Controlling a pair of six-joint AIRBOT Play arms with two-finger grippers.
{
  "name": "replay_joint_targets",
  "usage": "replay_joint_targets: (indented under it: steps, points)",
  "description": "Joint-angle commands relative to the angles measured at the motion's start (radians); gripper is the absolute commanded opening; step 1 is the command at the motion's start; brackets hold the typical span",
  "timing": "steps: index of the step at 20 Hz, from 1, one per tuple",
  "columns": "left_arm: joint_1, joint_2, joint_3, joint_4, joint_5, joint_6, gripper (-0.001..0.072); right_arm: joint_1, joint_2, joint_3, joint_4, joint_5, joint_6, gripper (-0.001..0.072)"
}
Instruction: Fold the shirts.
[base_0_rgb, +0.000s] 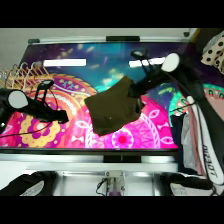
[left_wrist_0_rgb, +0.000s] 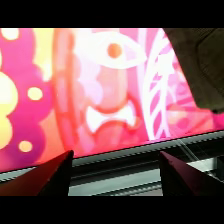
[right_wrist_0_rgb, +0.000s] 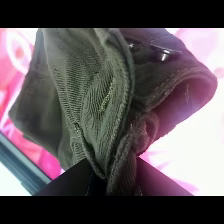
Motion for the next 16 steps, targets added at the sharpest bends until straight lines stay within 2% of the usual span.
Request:
replay_joint_targets:
  steps: [1, 12, 16]
  points:
    - [0.000, 0.001, 0.001, 0.000, 0.003, 0.003, 0.0606, -0.091, 0.103, 0.001, -0.026, -0.004, 0.079, 0.0137]
    - [0.000, 0.001, 0.001, -0.038, 0.003, 0.003, 0.0606, -0.702, 0.423, 0.002, -0.037, 0.040, 0.266, 0.0136]
    - [0.000, 0.001, 0.001, -0.045, 0.003, 0.004, 0.0606, -0.882, 0.455, 0.079, -0.100, 0.160, 0.304, 0.0136]
